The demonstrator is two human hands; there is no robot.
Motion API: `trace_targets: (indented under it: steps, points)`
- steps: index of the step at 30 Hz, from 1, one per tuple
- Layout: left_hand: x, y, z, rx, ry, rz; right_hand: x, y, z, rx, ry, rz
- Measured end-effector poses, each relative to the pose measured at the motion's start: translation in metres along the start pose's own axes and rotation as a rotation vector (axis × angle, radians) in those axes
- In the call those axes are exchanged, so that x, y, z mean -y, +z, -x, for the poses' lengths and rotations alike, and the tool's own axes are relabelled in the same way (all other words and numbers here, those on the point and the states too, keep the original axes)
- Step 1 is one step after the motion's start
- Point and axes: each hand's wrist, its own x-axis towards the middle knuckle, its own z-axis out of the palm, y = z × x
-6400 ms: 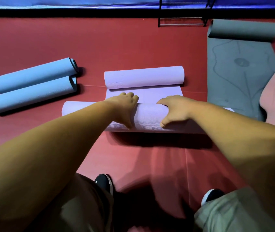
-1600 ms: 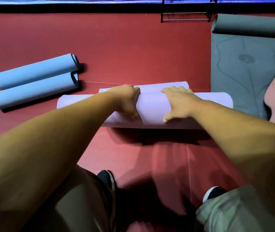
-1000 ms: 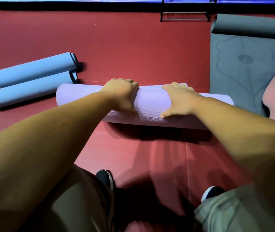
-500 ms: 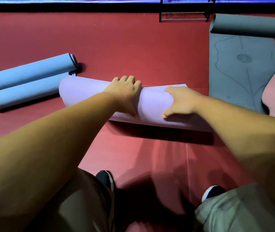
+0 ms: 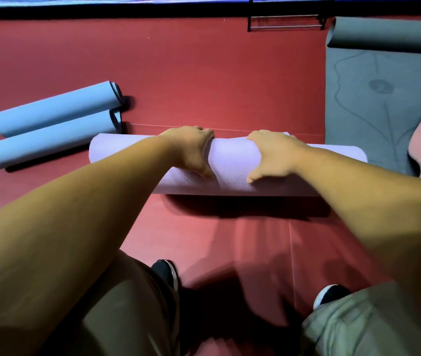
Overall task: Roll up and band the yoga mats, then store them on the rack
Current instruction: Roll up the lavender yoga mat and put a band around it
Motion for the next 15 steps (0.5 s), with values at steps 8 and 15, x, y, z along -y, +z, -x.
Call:
trace_targets:
  steps: [8, 15]
  points:
    - [-0.016, 0.008, -0.002, -0.096, 0.033, -0.210, -0.008, -0.003, 0.001, 0.060, -0.013, -0.073]
    - [-0.009, -0.004, -0.005, 0.041, -0.036, 0.011, 0.002, 0.001, 0.006, 0.030, 0.005, 0.061]
